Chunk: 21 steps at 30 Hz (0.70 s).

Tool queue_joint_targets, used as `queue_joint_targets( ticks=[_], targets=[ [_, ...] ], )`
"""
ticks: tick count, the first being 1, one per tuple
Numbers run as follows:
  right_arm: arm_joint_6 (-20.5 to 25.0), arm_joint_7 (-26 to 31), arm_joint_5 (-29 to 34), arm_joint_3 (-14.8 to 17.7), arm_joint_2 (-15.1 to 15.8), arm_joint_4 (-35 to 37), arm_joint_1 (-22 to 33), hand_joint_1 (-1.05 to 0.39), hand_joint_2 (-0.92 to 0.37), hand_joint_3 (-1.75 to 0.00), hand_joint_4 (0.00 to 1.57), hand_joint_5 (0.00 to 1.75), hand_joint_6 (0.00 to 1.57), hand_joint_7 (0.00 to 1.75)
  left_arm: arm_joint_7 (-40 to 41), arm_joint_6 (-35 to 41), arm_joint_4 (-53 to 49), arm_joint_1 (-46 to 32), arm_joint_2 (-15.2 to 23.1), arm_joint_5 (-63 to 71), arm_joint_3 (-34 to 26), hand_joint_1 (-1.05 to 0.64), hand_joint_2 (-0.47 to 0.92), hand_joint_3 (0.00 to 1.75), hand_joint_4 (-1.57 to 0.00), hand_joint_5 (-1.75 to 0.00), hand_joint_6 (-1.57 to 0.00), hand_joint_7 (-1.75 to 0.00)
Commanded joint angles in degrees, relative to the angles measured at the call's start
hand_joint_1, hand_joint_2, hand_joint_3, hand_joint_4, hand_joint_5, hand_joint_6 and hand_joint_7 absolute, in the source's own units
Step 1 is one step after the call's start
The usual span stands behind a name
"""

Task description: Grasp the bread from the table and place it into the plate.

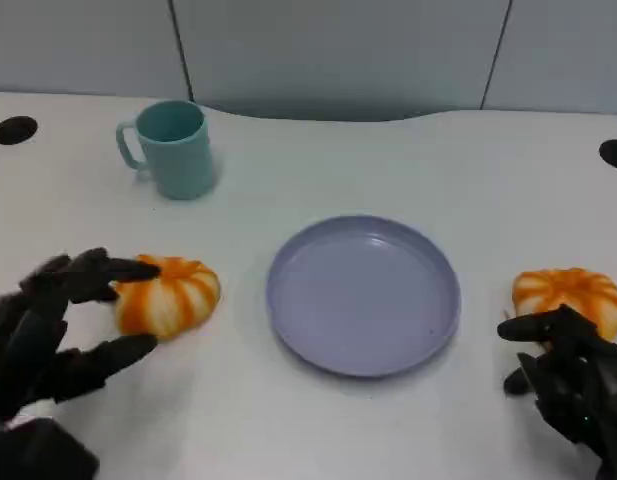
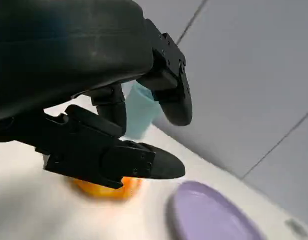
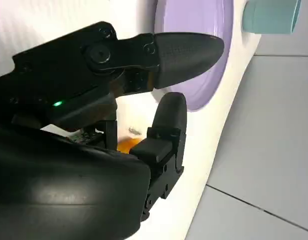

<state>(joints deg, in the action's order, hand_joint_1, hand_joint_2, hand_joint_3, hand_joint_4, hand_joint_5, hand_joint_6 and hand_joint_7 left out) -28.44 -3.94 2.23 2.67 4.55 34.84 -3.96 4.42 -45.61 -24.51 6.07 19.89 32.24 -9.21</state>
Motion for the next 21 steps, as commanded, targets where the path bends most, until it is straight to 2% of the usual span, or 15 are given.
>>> queue_joint_targets(
  ticks=[1, 5, 9, 13, 21],
  targets=[
    [-1.2, -0.6, -0.7, 0.1, 0.4, 0.6, -0.8, -0.26, -0.92, -0.37, 0.55, 1.49, 0.51, 1.09, 5.2, 12.3, 10.8, 4.8, 9.5, 19.9, 3.6, -0.57, 0.92, 0.06, -0.19, -0.52, -0.45, -0.02],
    [-0.6, -1.4, -1.2, 0.0, 0.5, 0.0, -0.6, -0.27, -0.92, -0.37, 0.55, 1.50, 0.50, 1.09, -1.0, 19.1, 6.9, 11.9, 11.9, 23.0, 10.6, -0.68, 0.90, 0.02, -0.08, -0.37, -0.31, 0.00],
    [1.5, -3.0, -2.4, 0.2, 0.5, -1.3, -0.1, -0.26, -0.92, -0.42, 0.48, 1.49, 0.48, 1.12, -4.5, 21.1, -0.8, 18.8, 13.0, 21.8, 16.7, -0.73, 0.87, 0.01, 0.00, -0.29, -0.24, 0.00],
    [0.5, -3.0, -2.0, 0.3, 0.6, -0.9, 0.0, -0.23, -0.92, -0.44, 0.47, 1.49, 0.47, 1.15, -7.4, 21.7, -12.4, 27.2, 12.5, 21.6, 23.1, -0.75, 0.86, 0.01, 0.00, -0.16, -0.17, 0.00],
    [1.1, -2.0, -0.9, 0.2, 0.6, -2.4, 0.7, -0.23, -0.92, -0.41, 0.46, 1.46, 0.44, 1.16, -12.4, 23.4, -28.1, 37.0, 9.4, 18.2, 30.6, -0.79, 0.86, 0.00, 0.00, -0.12, -0.15, 0.00]
  ],
)
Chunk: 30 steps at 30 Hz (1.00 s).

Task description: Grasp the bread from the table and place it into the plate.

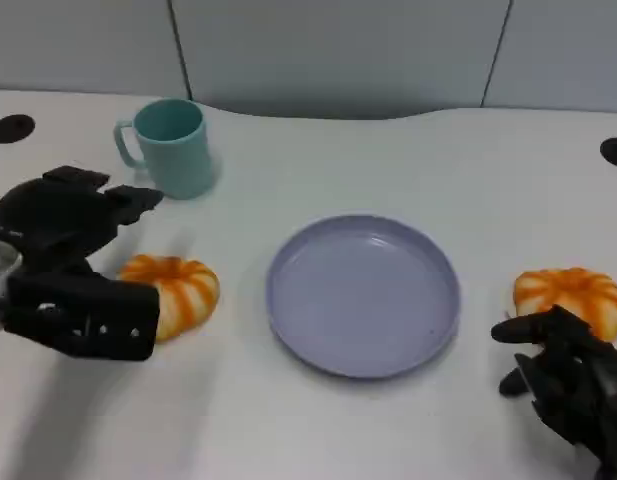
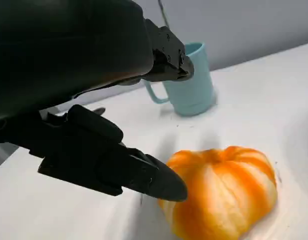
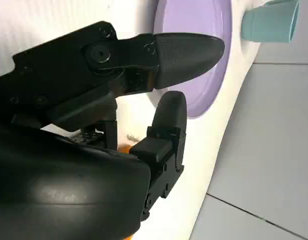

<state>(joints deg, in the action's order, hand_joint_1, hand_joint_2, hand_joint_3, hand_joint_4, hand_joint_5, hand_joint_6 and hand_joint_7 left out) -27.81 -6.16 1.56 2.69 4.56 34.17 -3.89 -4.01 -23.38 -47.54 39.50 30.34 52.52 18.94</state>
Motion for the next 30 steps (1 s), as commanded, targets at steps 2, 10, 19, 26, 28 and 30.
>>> queue_joint_targets(
  ticks=[2, 10, 19, 26, 28, 30],
  targets=[
    [0.2, 0.3, -0.1, 0.1, 0.6, -1.7, 0.8, -0.24, -0.92, -0.41, 0.46, 1.45, 0.44, 1.17, -7.9, 2.0, -7.6, 5.1, -1.9, -3.7, 3.5, -0.79, 0.84, 0.00, -0.01, -0.12, -0.15, -0.01],
    [1.1, 0.3, -0.2, 0.2, 0.6, -2.6, 1.1, -0.23, -0.92, -0.41, 0.47, 1.44, 0.43, 1.17, -18.4, 3.1, -10.1, 7.1, -2.2, -10.6, 4.3, -0.80, 0.80, 0.00, -0.02, -0.15, -0.19, -0.02],
    [1.0, -0.6, -1.3, 0.4, 0.5, -2.8, 1.4, -0.22, -0.92, -0.42, 0.47, 1.45, 0.43, 1.18, -16.3, 3.6, -12.5, 8.2, -3.2, -10.0, 8.3, -0.77, 0.79, 0.00, 0.00, -0.17, -0.19, -0.01],
    [0.0, -0.8, -1.6, 0.6, 0.3, -2.6, 1.7, -0.23, -0.92, -0.42, 0.49, 1.46, 0.44, 1.20, -6.3, 4.9, -20.7, 11.0, -7.7, -5.1, 14.6, -0.69, 0.79, 0.00, 0.00, -0.08, -0.17, -0.01],
    [-0.7, -0.8, -1.6, 0.7, 0.2, -2.4, 1.8, -0.23, -0.92, -0.42, 0.48, 1.46, 0.44, 1.21, -5.2, 6.1, -22.9, 11.7, -9.3, -4.5, 15.8, -0.67, 0.78, 0.00, 0.00, -0.05, -0.17, -0.01],
    [-1.3, -0.6, -1.5, 0.7, 0.2, -2.3, 1.9, -0.24, -0.92, -0.41, 0.48, 1.46, 0.45, 1.21, -4.8, 7.0, -24.8, 12.3, -10.7, -4.3, 16.7, -0.67, 0.77, 0.00, 0.00, -0.03, -0.18, -0.01]
  ],
)
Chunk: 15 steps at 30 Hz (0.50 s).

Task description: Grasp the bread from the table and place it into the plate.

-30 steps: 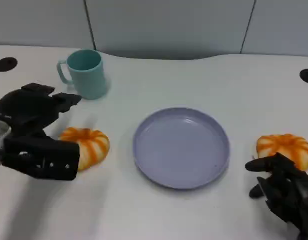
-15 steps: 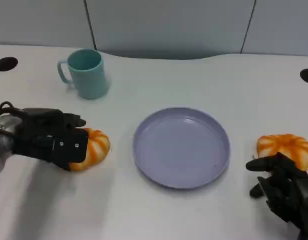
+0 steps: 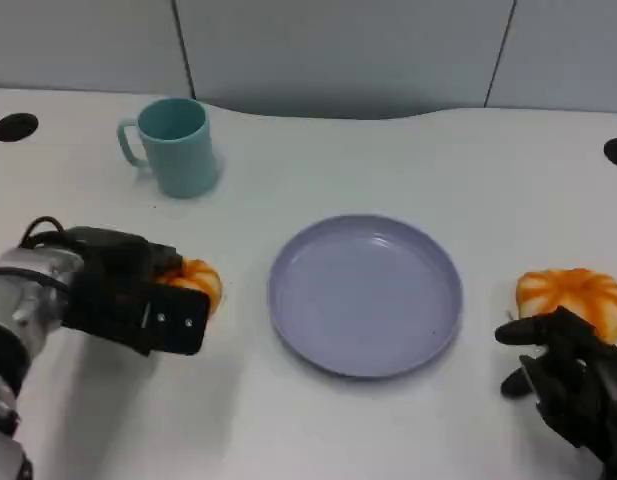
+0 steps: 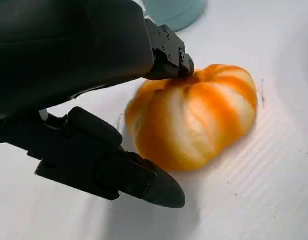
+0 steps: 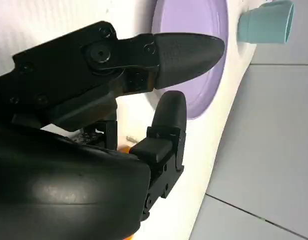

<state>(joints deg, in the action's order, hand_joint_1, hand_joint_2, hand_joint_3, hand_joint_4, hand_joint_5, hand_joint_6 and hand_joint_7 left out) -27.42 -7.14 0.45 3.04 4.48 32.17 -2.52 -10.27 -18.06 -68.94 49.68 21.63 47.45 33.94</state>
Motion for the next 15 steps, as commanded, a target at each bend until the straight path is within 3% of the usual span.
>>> queue_joint_targets(
  ticks=[1, 8, 11, 15],
  targets=[
    [-1.8, 0.2, -0.5, 0.3, 0.2, -0.4, 0.6, -0.24, -0.92, -0.41, 0.48, 1.47, 0.45, 1.21, 2.0, 2.0, -4.1, 2.2, -2.4, 1.0, 2.2, -0.67, 0.77, 0.00, 0.00, -0.03, -0.18, -0.01],
    [-2.2, 0.1, -0.8, 0.4, 0.1, -0.6, 0.9, -0.24, -0.92, -0.43, 0.48, 1.48, 0.44, 1.23, 4.0, 2.5, -6.2, 2.6, -3.6, 0.9, 4.0, -0.68, 0.77, 0.00, -0.01, -0.04, -0.19, -0.02],
    [-2.7, 1.4, 0.5, 0.2, 0.0, -1.1, 1.1, -0.24, -0.92, -0.43, 0.48, 1.48, 0.44, 1.23, 10.0, 2.9, -7.0, 1.5, -4.3, 1.2, 4.4, -0.54, 0.75, 0.00, -0.15, -0.13, -0.29, -0.05],
    [-0.9, 2.5, 0.7, 0.1, -0.3, -3.1, 1.8, -0.24, -0.92, -0.42, 0.48, 1.48, 0.43, 1.24, 14.1, 2.5, -7.9, 0.8, -4.5, 0.9, 4.7, -0.30, 0.76, 0.01, -0.19, -0.87, -0.69, -0.11]
  ],
)
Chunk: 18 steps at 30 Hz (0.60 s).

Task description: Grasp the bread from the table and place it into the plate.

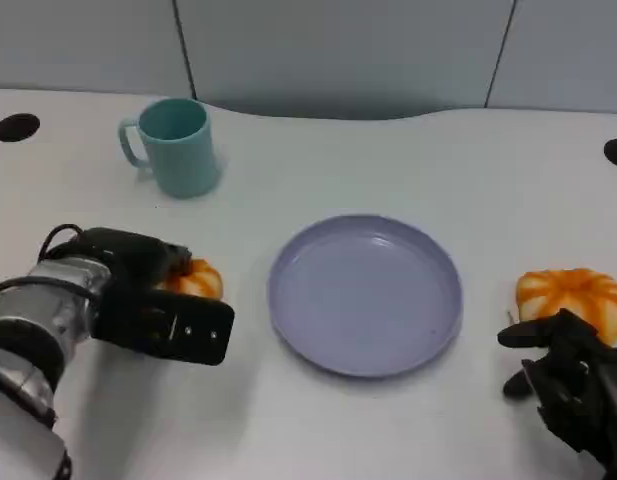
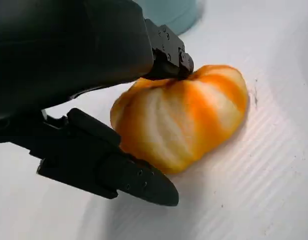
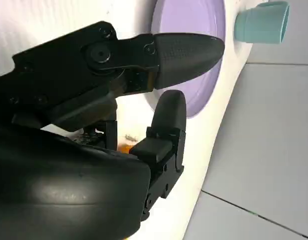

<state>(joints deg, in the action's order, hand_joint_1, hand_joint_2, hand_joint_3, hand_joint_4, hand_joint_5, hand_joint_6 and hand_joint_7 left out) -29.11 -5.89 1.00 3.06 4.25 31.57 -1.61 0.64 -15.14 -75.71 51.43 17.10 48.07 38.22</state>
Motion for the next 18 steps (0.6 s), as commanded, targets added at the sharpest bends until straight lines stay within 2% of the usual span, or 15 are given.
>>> queue_joint_targets(
  ticks=[1, 2, 3, 4, 6, 7, 8, 9, 10, 12, 13, 15, 16, 17, 18],
  targets=[
    [1.1, 1.7, 0.3, 0.1, -0.2, -3.0, 1.1, -0.24, -0.92, -0.42, 0.48, 1.47, 0.42, 1.24, 4.3, -0.8, -1.3, -1.3, 0.1, 0.0, 0.2, -0.27, 0.77, 0.01, -0.20, -0.94, -0.73, -0.12],
    [1.4, 1.9, 0.4, 0.1, -0.2, -3.3, 1.2, -0.24, -0.92, -0.41, 0.48, 1.47, 0.42, 1.23, 5.1, -1.1, -1.4, -1.4, 0.2, -0.2, 0.1, -0.22, 0.79, 0.02, -0.28, -1.03, -0.79, -0.21],
    [1.6, 2.0, 0.4, 0.1, -0.3, -3.6, 1.4, -0.25, -0.92, -0.41, 0.48, 1.46, 0.42, 1.23, 6.4, -1.7, -1.5, -1.8, 0.3, -0.5, -0.2, -0.20, 0.81, 0.01, -0.31, -1.08, -0.75, -0.37],
    [1.8, 2.1, 0.4, 0.1, -0.4, -3.8, 1.5, -0.25, -0.92, -0.41, 0.48, 1.46, 0.42, 1.23, 7.9, -2.2, -1.5, -2.1, 0.5, -0.7, -0.4, -0.20, 0.86, 0.02, -0.36, -1.30, -0.64, -0.82],
    [1.7, 2.4, 0.6, 0.1, -0.3, -3.9, 1.6, -0.25, -0.92, -0.41, 0.48, 1.45, 0.42, 1.23, 12.6, -3.4, -1.6, -3.0, 0.8, -1.0, -0.8, -0.16, 0.90, 0.02, -0.48, -1.59, -0.59, -1.30],
    [1.8, 2.6, 0.8, 0.1, -0.3, -4.1, 1.6, -0.25, -0.92, -0.42, 0.48, 1.45, 0.42, 1.23, 14.8, -3.8, -1.7, -3.4, 0.9, -1.1, -0.9, -0.14, 0.91, 0.02, -0.59, -1.67, -0.61, -1.50],
    [2.2, 2.9, 1.0, 0.0, -0.3, -4.6, 1.8, -0.25, -0.92, -0.42, 0.48, 1.45, 0.42, 1.23, 16.5, -4.2, -1.8, -3.6, 1.0, -1.1, -1.0, -0.12, 0.91, 0.04, -0.68, -1.71, -0.63, -1.62],
    [2.2, 3.0, 1.0, 0.0, -0.3, -4.7, 1.8, -0.25, -0.92, -0.42, 0.48, 1.44, 0.41, 1.22, 17.6, -4.6, -1.9, -4.0, 1.0, -1.6, -1.6, -0.14, 0.92, 0.09, -0.78, -1.73, -0.67, -1.66],
    [2.3, 3.0, 1.0, 0.0, -0.3, -4.9, 1.8, -0.24, -0.92, -0.42, 0.48, 1.44, 0.41, 1.22, 18.2, -4.9, -2.0, -4.2, 1.0, -1.8, -2.0, -0.16, 0.92, 0.12, -0.85, -1.74, -0.70, -1.58],
    [2.2, 3.0, 0.9, 0.0, -0.3, -4.9, 1.9, -0.24, -0.92, -0.43, 0.48, 1.44, 0.41, 1.22, 18.6, -4.7, -2.3, -4.6, 0.9, -2.7, -3.2, -0.18, 0.92, 0.14, -0.90, -1.74, -0.73, -1.52],
    [2.1, 3.0, 0.8, 0.0, -0.3, -5.0, 1.9, -0.24, -0.92, -0.43, 0.48, 1.44, 0.41, 1.22, 18.5, -4.4, -2.4, -4.8, 0.8, -3.2, -3.7, -0.18, 0.92, 0.23, -0.90, -1.75, -0.70, -1.65],
    [2.1, 3.0, 0.8, 0.0, -0.4, -5.0, 2.0, -0.23, -0.92, -0.43, 0.48, 1.44, 0.41, 1.22, 18.4, -4.0, -2.5, -5.0, 0.7, -3.8, -4.3, -0.18, 0.92, 0.28, -0.90, -1.75, -0.68, -1.73],
    [1.9, 2.9, 0.6, 0.1, -0.4, -4.8, 1.9, -0.23, -0.92, -0.43, 0.48, 1.44, 0.41, 1.22, 18.1, -4.1, -2.4, -5.3, 0.5, -4.8, -5.3, -0.19, 0.92, 0.29, -0.90, -1.75, -0.68, -1.73],
    [1.9, 2.9, 0.5, 0.1, -0.4, -4.7, 1.8, -0.24, -0.92, -0.43, 0.49, 1.44, 0.42, 1.22, 17.8, -4.0, -2.4, -5.6, 0.3, -5.7, -6.2, -0.18, 0.90, 0.27, -0.85, -1.75, -0.69, -1.62],
    [2.0, 2.8, 0.5, 0.1, -0.4, -4.8, 1.9, -0.24, -0.92, -0.43, 0.49, 1.44, 0.42, 1.22, 17.8, -4.3, -2.3, -5.9, 0.1, -6.7, -7.2, -0.16, 0.89, 0.25, -0.84, -1.75, -0.67, -1.65]
  ],
)
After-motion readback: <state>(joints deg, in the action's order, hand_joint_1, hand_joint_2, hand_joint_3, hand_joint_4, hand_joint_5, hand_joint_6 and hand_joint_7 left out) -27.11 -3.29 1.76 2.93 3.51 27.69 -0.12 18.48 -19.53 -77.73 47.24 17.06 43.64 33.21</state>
